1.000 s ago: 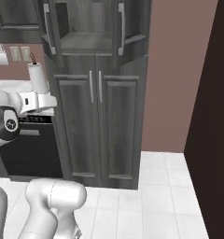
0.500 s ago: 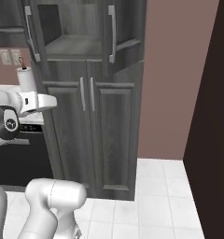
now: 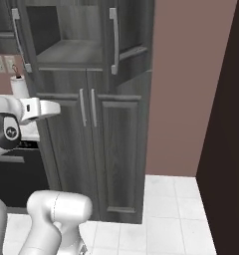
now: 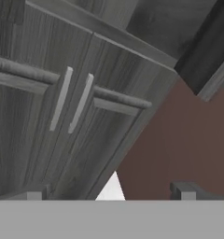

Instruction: Close all open cabinet doors.

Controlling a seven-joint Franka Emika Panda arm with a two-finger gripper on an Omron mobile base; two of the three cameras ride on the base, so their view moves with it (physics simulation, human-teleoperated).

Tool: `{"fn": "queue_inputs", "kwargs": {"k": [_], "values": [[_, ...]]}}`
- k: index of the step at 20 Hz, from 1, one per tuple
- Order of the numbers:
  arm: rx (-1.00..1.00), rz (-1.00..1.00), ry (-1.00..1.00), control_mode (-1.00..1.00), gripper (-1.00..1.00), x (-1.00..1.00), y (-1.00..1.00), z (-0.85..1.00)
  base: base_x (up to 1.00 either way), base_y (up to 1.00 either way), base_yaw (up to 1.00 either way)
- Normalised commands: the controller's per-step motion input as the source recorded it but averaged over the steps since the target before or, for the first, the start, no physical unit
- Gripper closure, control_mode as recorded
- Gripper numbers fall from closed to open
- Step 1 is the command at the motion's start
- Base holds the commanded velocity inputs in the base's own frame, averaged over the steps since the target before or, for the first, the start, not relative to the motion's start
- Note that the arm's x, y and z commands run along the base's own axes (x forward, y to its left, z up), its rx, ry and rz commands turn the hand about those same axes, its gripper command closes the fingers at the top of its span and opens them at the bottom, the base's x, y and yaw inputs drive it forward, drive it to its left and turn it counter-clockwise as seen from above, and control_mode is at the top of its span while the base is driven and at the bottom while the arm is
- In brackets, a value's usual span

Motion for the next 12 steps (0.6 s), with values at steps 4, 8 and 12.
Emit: {"fn": "queue_inputs", "kwargs": {"k": [4, 8, 12], "values": [[0.00, 0.00, 0.00, 1.00, -1.00, 0.00, 0.00, 0.00, 0.41, -0.40, 0.00], [0.00, 0.00, 0.00, 1.00, -1.00, 0.00, 0.00, 0.00, 0.40, -0.32, 0.00], [0.00, 0.00, 0.00, 1.00, -1.00, 0.00, 0.00, 0.00, 0.37, -0.15, -0.02]]}}
